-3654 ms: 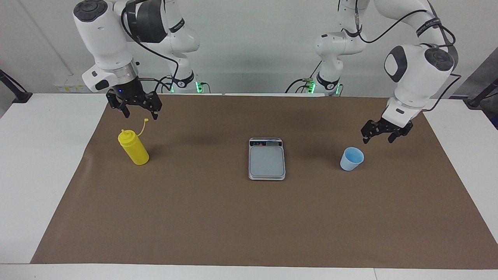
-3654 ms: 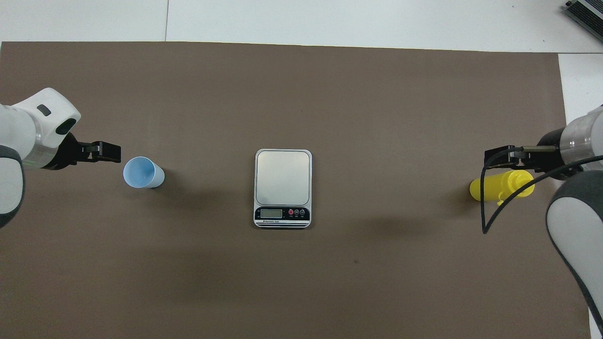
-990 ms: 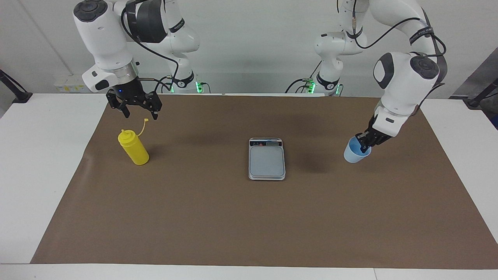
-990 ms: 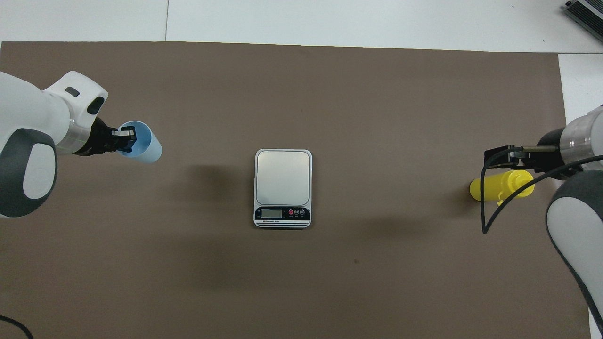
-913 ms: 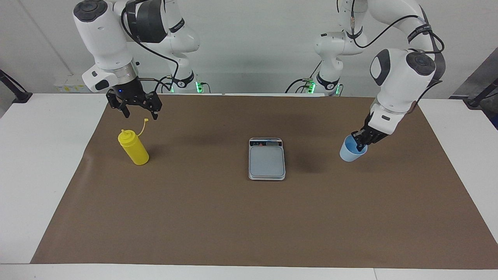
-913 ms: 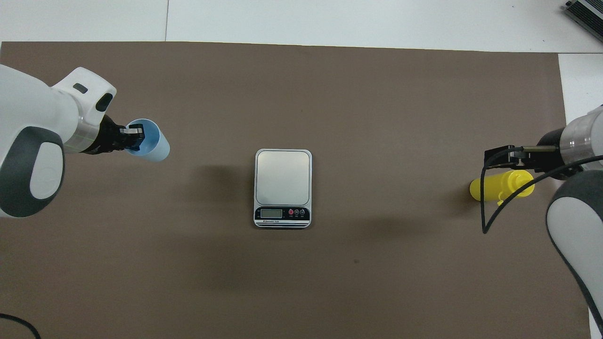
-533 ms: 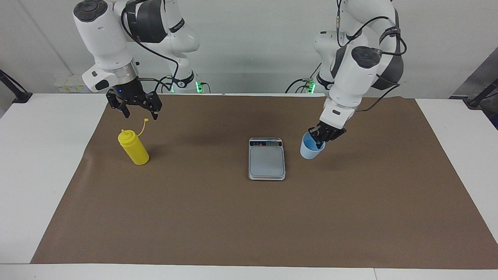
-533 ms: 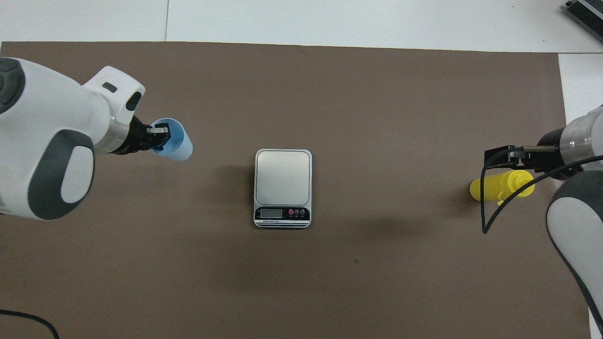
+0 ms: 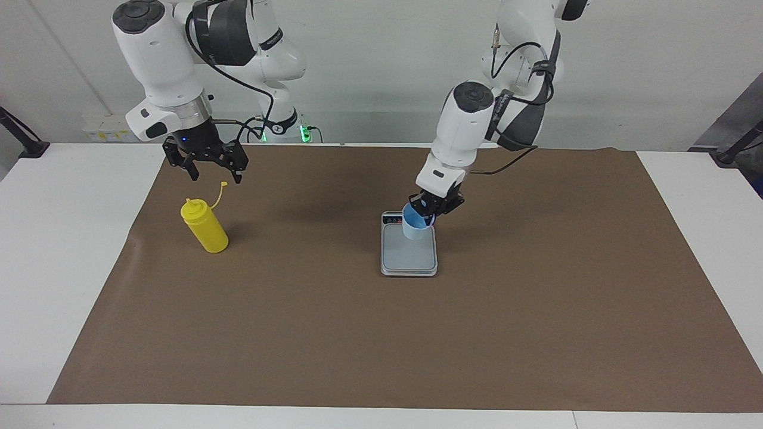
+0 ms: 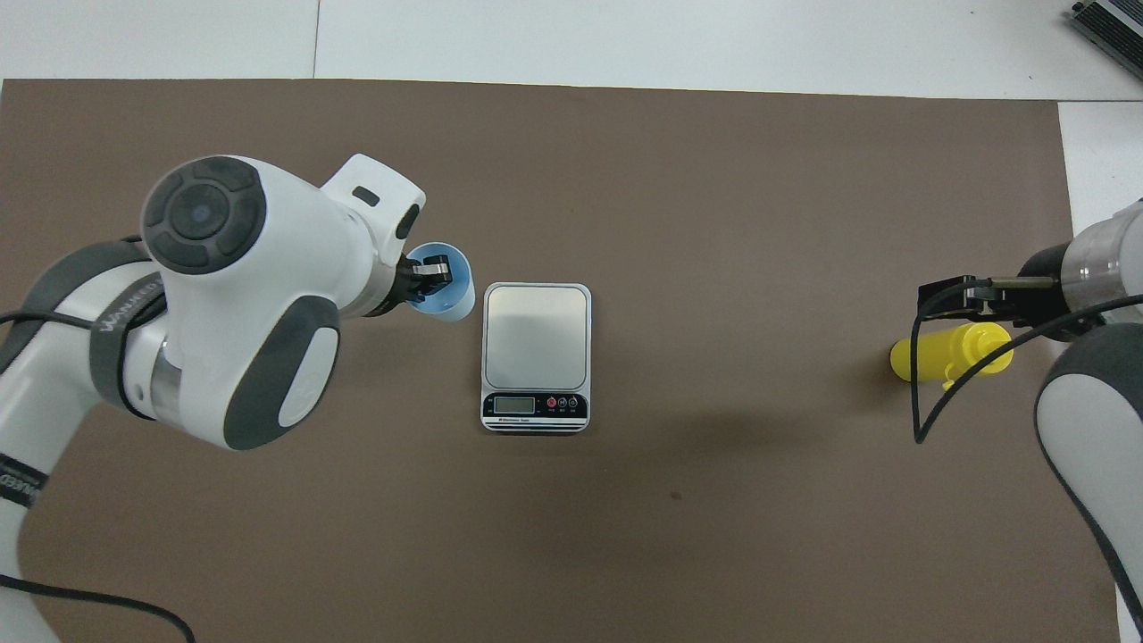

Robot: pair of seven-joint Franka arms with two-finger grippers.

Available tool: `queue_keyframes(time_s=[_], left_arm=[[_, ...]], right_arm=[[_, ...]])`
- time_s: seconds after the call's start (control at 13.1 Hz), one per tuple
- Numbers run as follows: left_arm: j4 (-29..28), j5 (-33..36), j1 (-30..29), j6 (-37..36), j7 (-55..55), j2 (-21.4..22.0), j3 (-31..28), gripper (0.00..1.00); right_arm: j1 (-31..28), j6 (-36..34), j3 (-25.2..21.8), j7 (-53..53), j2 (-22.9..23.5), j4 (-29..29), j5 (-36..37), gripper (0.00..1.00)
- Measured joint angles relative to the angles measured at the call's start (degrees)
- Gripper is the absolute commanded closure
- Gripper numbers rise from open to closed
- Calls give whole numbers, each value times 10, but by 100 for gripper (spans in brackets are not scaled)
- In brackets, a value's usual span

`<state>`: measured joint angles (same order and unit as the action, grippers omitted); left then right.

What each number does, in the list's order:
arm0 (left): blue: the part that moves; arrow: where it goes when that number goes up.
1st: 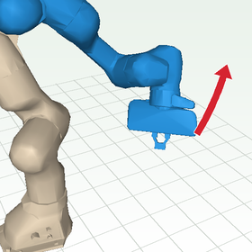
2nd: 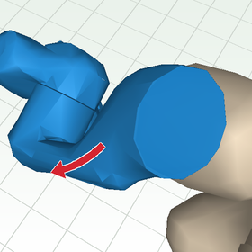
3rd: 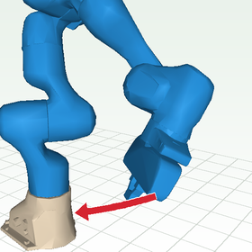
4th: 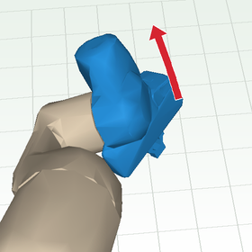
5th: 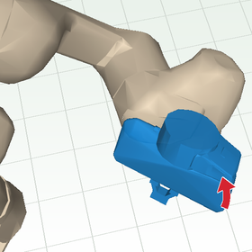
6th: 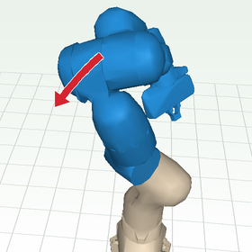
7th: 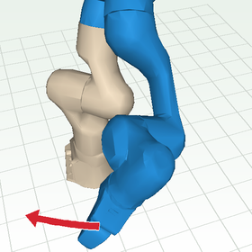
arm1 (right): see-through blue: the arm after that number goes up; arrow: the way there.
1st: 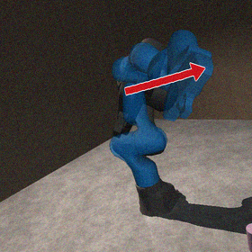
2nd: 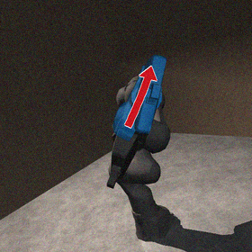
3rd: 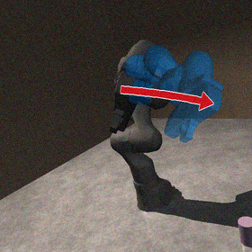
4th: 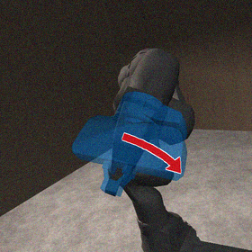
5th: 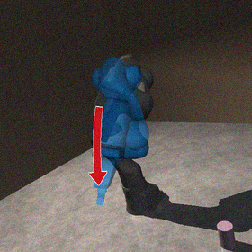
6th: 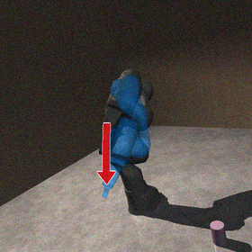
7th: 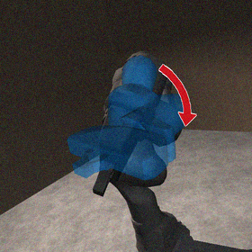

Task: Pour seasoning into cup on scale with both arms
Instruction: 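Carry the cup with the left gripper and set it on the scale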

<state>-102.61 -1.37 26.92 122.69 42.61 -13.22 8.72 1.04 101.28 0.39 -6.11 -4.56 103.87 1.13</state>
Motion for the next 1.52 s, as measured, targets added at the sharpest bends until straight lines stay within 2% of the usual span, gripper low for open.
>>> queue_keyframes(time_s=[0.53, 1.45, 1.52], left_arm=[[0, 16, 7, 24, 7, -38, -1, 100], [-17, 33, 8, 70, 7, -48, -2, 100], [-18, 34, 8, 71, 7, -49, -3, 70]], right_arm=[[0, 0, 0, 0, 0, 0, 0, 0], [0, 0, 0, 0, 0, 0, 0, 0], [0, 0, 0, 0, 0, 0, 0, 0]])
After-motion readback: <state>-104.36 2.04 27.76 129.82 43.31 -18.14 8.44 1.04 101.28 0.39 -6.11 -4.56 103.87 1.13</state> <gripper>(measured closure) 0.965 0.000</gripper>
